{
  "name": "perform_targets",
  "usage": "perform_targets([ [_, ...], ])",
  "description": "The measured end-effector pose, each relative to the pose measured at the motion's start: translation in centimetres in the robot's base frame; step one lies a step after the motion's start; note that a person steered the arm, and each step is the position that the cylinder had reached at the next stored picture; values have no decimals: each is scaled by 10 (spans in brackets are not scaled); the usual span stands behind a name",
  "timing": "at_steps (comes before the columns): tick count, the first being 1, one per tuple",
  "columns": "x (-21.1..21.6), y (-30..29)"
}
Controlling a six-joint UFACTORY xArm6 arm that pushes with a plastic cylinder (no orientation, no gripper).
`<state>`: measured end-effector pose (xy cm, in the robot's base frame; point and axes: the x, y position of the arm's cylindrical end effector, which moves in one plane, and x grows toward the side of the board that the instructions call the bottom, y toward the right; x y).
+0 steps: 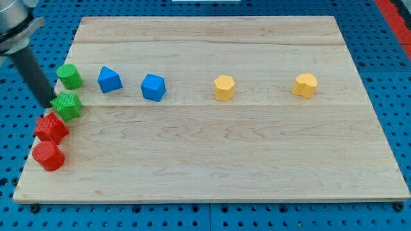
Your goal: Push the green star into the yellow hexagon
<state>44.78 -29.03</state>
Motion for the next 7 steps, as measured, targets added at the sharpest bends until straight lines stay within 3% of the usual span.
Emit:
perform_targets([
  [1, 1, 1],
  [4, 18, 196],
  [5, 87, 198],
  [6, 105, 206],
  [7, 63, 222],
])
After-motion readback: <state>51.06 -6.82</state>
